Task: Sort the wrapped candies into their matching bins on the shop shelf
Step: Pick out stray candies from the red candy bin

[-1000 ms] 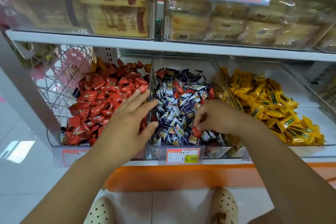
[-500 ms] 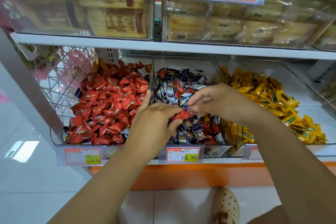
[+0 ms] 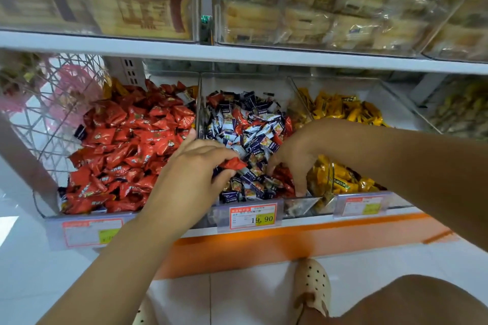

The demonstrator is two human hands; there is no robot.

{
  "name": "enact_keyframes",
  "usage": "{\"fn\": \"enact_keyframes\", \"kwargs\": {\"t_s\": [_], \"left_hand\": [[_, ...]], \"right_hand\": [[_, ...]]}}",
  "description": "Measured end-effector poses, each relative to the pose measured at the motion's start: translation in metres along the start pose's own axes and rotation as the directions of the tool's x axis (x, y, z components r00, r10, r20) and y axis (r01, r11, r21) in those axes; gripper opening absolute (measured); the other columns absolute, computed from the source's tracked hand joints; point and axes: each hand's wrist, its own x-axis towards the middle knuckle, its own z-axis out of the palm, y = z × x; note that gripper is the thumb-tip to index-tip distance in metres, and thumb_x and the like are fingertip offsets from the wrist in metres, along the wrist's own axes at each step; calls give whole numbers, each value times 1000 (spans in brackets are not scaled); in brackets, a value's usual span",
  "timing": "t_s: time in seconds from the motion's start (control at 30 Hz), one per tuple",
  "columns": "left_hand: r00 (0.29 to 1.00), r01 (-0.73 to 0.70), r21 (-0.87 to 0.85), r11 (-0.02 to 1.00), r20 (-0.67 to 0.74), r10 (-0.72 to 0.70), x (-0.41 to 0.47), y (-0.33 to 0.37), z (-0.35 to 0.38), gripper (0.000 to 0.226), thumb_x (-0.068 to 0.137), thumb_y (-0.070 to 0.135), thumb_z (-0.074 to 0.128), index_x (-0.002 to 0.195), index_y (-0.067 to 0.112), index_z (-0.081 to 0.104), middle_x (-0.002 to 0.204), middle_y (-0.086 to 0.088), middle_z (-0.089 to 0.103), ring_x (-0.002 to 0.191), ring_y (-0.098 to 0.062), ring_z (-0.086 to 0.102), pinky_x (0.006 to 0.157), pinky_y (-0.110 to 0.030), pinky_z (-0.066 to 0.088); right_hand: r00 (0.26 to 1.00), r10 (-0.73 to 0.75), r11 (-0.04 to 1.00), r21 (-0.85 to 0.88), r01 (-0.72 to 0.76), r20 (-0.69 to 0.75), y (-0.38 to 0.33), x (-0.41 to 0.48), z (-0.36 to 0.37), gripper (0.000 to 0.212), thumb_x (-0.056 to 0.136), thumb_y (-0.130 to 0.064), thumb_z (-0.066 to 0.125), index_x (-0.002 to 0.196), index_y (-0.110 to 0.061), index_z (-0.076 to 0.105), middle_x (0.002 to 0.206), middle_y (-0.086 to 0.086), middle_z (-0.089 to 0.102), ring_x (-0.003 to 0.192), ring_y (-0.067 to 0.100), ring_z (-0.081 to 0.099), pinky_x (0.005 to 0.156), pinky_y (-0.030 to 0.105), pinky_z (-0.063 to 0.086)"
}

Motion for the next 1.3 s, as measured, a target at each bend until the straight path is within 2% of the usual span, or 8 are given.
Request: {"fn": "enact_keyframes", "kwargs": {"t_s": [0.33,0.4,0.5,0.6,0.73,0.87,1.07,1.3], "left_hand": [[1000,0,-49,999,8,0,0,2,-1,27,81,24,74,108,26,70,102,13,64,103,-2,50,114,-12,-4],[1000,11,-60,998,7,-11,0,2,-3,26,82,25,73,108,26,69,102,14,64,102,-2,50,115,-13,-2],[999,42,-121,992,8,-42,2,5,-8,23,85,27,68,108,29,68,99,17,63,99,-1,51,114,-12,0],[995,97,-189,977,-11,-101,3,6,-14,23,87,28,66,109,32,67,100,23,58,100,2,48,106,-10,23],[983,155,-198,968,-66,-171,2,6,-20,25,87,25,66,112,28,68,99,21,59,100,3,47,85,-1,31],[956,195,-218,956,-177,-235,4,9,-27,26,87,24,67,112,28,68,89,35,45,96,-3,47,83,-7,35],[944,231,-303,924,-162,-289,6,7,-31,21,89,28,64,107,38,64,87,11,64,84,-6,56,76,-28,48],[942,265,-344,901,-109,-318,5,9,-27,20,90,26,64,107,36,64,85,11,65,79,-4,57,68,-19,45]], "right_hand": [[991,-23,999,18,26,-130,-9,14,25,90,76,-23,78,150,-24,25,124,12,58,98,28,61,73,32,54],[976,-33,999,15,37,-216,-13,13,28,85,75,-26,77,147,-23,32,117,8,61,97,26,62,78,36,55],[982,-67,991,102,86,-176,-19,2,16,71,81,-19,71,143,-17,38,95,8,63,77,21,57,54,26,43],[969,-57,950,284,126,-240,-16,-16,-3,44,82,-12,71,122,-15,52,79,2,57,65,17,57,49,24,45],[952,-21,759,614,215,-307,-14,-36,-20,70,82,-6,73,141,-18,38,121,-2,53,65,11,70,56,23,55],[940,-17,449,837,312,-341,-22,-35,-16,92,79,0,74,151,-14,19,160,3,10,97,19,66,73,34,60],[922,-2,-28,922,386,-386,-22,-33,13,55,82,8,65,130,-18,57,139,4,46,105,25,64,70,35,60],[885,-14,-140,877,460,-466,-24,-43,28,40,91,3,57,123,-19,58,107,15,71,93,30,71,69,36,60]]}}
